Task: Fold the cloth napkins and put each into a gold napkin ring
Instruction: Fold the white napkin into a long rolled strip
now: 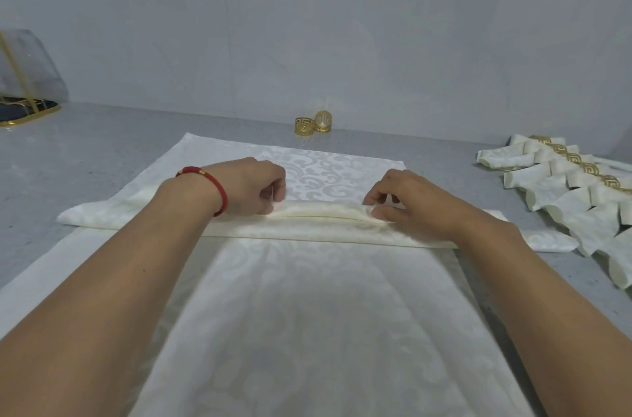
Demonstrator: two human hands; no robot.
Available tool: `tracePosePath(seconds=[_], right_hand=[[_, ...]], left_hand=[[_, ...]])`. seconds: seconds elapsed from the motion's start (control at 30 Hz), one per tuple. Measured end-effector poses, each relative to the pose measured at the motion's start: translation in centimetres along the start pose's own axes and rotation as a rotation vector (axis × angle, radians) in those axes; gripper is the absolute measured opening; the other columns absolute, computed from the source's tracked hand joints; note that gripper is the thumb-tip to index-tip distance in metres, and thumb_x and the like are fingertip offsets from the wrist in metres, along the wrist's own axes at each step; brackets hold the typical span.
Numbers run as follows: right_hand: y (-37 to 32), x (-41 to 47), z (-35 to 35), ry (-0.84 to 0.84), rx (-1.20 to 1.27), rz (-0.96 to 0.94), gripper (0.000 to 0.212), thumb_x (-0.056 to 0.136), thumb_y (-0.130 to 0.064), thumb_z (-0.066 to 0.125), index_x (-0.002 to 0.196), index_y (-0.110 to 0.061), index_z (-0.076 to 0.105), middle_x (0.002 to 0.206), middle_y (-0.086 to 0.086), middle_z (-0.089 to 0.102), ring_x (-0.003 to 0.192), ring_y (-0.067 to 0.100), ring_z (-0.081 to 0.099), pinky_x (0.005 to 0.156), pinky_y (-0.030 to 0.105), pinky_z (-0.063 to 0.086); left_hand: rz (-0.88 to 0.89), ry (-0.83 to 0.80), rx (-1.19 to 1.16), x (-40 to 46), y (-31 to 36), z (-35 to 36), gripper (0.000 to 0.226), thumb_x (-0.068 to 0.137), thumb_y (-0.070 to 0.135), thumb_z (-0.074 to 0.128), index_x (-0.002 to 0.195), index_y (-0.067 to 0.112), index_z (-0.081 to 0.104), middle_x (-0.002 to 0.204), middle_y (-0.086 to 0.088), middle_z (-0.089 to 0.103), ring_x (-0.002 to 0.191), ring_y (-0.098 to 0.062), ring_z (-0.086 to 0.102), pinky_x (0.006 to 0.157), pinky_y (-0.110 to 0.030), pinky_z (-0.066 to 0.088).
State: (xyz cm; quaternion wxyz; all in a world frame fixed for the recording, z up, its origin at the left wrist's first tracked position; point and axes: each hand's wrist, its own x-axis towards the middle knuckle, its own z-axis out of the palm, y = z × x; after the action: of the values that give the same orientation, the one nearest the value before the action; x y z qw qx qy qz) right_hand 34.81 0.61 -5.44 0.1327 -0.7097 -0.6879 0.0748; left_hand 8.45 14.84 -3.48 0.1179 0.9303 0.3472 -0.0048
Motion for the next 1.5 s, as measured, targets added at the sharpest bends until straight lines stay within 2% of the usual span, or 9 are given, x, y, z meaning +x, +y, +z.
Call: tracePosePath(seconds=[0.1, 0.27, 0.47, 0.77, 0.93, 1.2, 1.3, 1.4, 1.5], right_hand=[[-0.6, 0.2, -0.1, -0.018, -0.036, 0.033, 0.006, 0.101, -0.027, 0.061, 0.104, -0.025, 0.066, 0.112, -0.010, 0.058, 0.105, 0.012, 0.054, 0.089, 0.030, 0.047], [-2.7, 0.0, 0.0, -0.009, -0.229, 0.063, 0.005, 0.101, -0.018, 0.052, 0.104, -0.021, 0.055, 0.107, -0.004, 0.059, 0.095, 0.019, 0.056, 0.083, 0.036, 0.050], [-4.0, -3.6, 1.9, 0.198, -0.597, -0.218, 0.023, 0.084, 0.000, 0.062, 0.099, -0.015, 0.054, 0.091, 0.002, 0.054, 0.077, 0.025, 0.052, 0.059, 0.034, 0.029], [-2.5, -2.8, 2.1, 0.143, -0.125, 0.017, 0.020, 0.103, -0.027, 0.057, 0.116, -0.030, 0.071, 0.103, -0.006, 0.063, 0.097, 0.020, 0.060, 0.084, 0.040, 0.052], [-2.6, -4.3, 3.1, 0.302, -0.193, -0.085, 0.018, 0.102, -0.018, 0.058, 0.109, -0.023, 0.073, 0.110, -0.005, 0.064, 0.102, 0.020, 0.056, 0.079, 0.038, 0.047], [-4.4, -6.8, 3.3, 0.375, -0.746, -0.280, 0.035, 0.054, 0.006, 0.081, 0.075, -0.015, 0.062, 0.079, 0.001, 0.057, 0.060, 0.021, 0.052, 0.048, 0.030, 0.025], [-4.6, -7.3, 3.0, 0.249, -0.741, -0.334, 0.017, 0.075, -0.004, 0.072, 0.087, -0.014, 0.065, 0.094, 0.002, 0.059, 0.070, 0.023, 0.055, 0.051, 0.032, 0.034], [-5.2, -7.8, 1.3, 0.091, -0.660, -0.275, 0.021, 0.091, -0.025, 0.050, 0.098, -0.017, 0.068, 0.111, -0.003, 0.059, 0.082, 0.022, 0.059, 0.057, 0.031, 0.034], [-7.0, -6.2, 0.0, 0.183, -0.416, -0.099, 0.034, 0.092, -0.043, 0.045, 0.093, -0.022, 0.072, 0.108, -0.008, 0.065, 0.090, 0.019, 0.063, 0.066, 0.030, 0.043]], left_hand=[[-0.029, -0.034, 0.062, 0.2, 0.3, 0.0, 0.019, 0.093, 0.020, 0.065, 0.111, 0.024, 0.061, 0.101, 0.009, 0.055, 0.090, -0.014, 0.054, 0.078, -0.025, 0.041], [-0.064, 0.010, 0.222, -0.6, 2.2, 0.3, 0.016, 0.095, 0.012, 0.051, 0.094, 0.028, 0.048, 0.109, 0.005, 0.058, 0.096, -0.018, 0.051, 0.092, -0.039, 0.038], [0.083, 0.211, 0.585, -3.9, 3.6, 2.4, 0.037, 0.085, -0.003, 0.047, 0.113, 0.021, 0.044, 0.103, 0.004, 0.045, 0.105, -0.023, 0.050, 0.080, -0.035, 0.030], [-0.078, 0.283, 0.057, -4.1, 2.2, 3.5, 0.027, 0.099, 0.019, 0.050, 0.117, 0.033, 0.063, 0.109, 0.002, 0.056, 0.104, -0.024, 0.055, 0.084, -0.036, 0.047], [-0.004, 0.420, 0.330, -4.9, 2.5, 5.0, 0.030, 0.088, 0.007, 0.057, 0.095, 0.031, 0.072, 0.099, 0.006, 0.046, 0.099, -0.021, 0.046, 0.070, -0.031, 0.027], [-0.017, 0.378, 0.465, -7.2, 4.1, 7.1, 0.021, 0.095, 0.016, 0.045, 0.114, 0.023, 0.053, 0.099, 0.004, 0.060, 0.089, -0.021, 0.057, 0.076, -0.034, 0.034], [0.019, 0.380, 0.348, -7.9, 4.0, 8.4, 0.049, 0.099, 0.021, 0.037, 0.147, 0.027, 0.027, 0.113, -0.001, 0.054, 0.099, -0.026, 0.052, 0.087, -0.041, 0.040], [0.020, 0.370, 0.337, -8.3, 4.2, 8.7, 0.049, 0.101, 0.029, 0.029, 0.150, 0.030, 0.023, 0.120, -0.004, 0.050, 0.105, -0.028, 0.046, 0.093, -0.045, 0.039], [0.002, 0.337, 0.302, -8.2, 4.3, 8.6, 0.046, 0.101, 0.032, 0.028, 0.147, 0.029, 0.030, 0.113, -0.002, 0.050, 0.099, -0.026, 0.046, 0.090, -0.046, 0.040]])
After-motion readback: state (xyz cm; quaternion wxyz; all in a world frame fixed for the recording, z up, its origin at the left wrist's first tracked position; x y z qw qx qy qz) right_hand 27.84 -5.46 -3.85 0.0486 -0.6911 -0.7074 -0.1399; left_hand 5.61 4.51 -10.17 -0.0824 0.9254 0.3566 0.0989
